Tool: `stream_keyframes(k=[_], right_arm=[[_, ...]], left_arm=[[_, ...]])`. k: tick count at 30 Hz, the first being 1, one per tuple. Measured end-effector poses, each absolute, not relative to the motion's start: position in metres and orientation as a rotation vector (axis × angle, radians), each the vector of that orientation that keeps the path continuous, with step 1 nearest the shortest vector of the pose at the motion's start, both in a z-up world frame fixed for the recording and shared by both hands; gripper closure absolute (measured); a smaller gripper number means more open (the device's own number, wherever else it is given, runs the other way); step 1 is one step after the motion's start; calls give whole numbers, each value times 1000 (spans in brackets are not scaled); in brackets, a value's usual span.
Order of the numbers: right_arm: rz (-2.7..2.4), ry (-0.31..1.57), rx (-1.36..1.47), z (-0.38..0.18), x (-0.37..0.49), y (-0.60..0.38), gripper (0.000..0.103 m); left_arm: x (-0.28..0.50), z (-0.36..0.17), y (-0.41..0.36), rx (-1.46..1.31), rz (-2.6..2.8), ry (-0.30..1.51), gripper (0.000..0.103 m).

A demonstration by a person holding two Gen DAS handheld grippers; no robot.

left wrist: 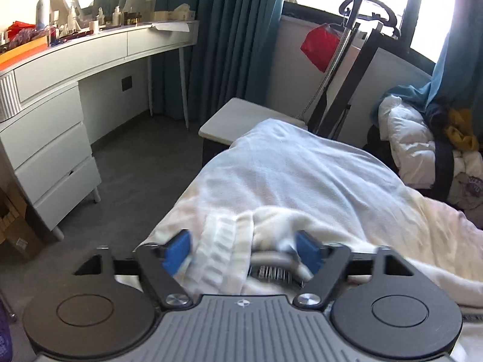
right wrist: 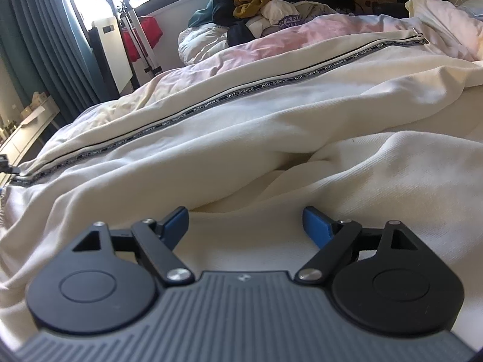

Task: Fold clothes
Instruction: 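Lift the cuff with the left gripper while the right gripper grasps the other pant leg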

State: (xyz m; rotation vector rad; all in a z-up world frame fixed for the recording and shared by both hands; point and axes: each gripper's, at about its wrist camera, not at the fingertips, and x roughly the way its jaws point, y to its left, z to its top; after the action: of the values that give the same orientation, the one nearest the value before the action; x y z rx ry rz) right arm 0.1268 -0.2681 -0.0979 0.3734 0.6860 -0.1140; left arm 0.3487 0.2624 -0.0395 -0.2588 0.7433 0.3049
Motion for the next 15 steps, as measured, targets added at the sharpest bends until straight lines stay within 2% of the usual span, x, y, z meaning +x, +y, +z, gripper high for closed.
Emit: stream_keyframes(k=[4,8,15], right_arm=[[-114,675,382,-94,122,-271,20],[-122,664,382,-89,116,-273,20],[-138,633,417,-79,100,-285,20]], left_arm=[[299,-15,256,-257,226,745,14],[231,9,248,-329,176,700,8],[107,15,244,-658,94,724,7]])
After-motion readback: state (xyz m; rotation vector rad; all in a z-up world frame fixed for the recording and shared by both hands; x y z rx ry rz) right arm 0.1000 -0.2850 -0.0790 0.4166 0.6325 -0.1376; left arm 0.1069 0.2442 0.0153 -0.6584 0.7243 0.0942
